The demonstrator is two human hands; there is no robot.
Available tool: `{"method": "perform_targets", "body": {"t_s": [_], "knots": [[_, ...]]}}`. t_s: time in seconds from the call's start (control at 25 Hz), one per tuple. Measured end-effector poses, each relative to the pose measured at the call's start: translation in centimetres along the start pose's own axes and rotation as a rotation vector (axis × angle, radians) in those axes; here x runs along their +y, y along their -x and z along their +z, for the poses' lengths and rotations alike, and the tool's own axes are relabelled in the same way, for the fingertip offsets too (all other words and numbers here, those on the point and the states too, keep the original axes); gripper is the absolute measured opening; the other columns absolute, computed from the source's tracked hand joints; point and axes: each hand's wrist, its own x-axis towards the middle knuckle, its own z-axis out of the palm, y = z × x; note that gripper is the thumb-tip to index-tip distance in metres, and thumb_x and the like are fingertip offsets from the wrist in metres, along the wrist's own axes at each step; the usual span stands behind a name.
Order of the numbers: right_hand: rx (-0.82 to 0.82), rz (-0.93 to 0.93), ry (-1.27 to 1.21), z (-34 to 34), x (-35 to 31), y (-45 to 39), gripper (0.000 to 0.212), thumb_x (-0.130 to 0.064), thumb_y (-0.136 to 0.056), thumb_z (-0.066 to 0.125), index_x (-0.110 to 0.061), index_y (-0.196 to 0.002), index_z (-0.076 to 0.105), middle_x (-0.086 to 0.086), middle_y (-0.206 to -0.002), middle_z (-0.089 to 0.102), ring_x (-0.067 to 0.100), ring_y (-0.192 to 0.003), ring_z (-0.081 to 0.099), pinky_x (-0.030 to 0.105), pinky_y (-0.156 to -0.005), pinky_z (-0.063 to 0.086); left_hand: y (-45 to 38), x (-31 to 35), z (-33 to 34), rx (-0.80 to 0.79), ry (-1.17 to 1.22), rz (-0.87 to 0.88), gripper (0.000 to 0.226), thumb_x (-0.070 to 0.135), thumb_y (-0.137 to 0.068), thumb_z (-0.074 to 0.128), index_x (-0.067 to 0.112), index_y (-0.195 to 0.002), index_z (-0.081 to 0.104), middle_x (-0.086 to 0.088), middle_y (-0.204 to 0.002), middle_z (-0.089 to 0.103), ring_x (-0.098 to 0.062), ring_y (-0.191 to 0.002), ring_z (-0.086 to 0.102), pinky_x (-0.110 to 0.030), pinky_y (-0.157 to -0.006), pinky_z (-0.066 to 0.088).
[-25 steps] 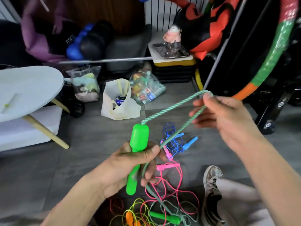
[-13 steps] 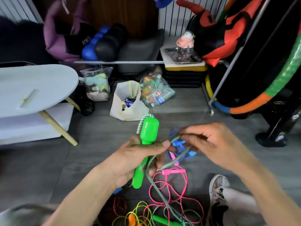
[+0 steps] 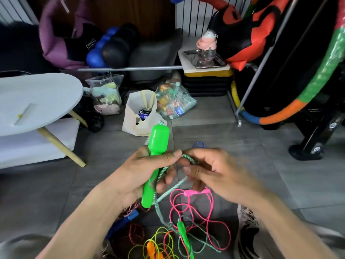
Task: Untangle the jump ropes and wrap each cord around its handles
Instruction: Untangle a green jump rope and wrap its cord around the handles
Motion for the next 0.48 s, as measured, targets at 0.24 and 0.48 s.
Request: {"method": "perform_targets", "body": {"t_s": [0.24, 0.48], "knots": [[0.314, -0.037, -0.251, -8.0, -0.3, 1.1, 0.02, -0.011, -0.08, 0.063, -0.016, -0.093, 0.077, 0.008, -0.061, 0.064, 0.02, -0.058, 0.064, 0.025, -0.058, 0.056, 0.4, 0.4, -0.7, -0.058, -0.03, 0.005, 0.02, 0.025, -0.079, 0.07, 0.005, -0.077, 0.073, -0.009, -0.048, 0.046, -0.015, -0.034, 0.036, -0.021, -0.039, 0.029], [0.465, 0.147, 0.059, -5.0, 1.8, 0.0, 0.054, 0.007, -0.083, 0.059, -0.039, -0.108, 0.066, -0.012, -0.107, 0.068, 0.025, -0.061, 0.064, 0.034, -0.054, 0.056, -0.2, -0.4, 0.1, -0.012, -0.008, -0.089, 0.022, 0.028, -0.074, 0.073, 0.006, -0.078, 0.072, -0.006, -0.047, 0.041, -0.01, -0.032, 0.027, -0.018, -0.039, 0.021]]}}
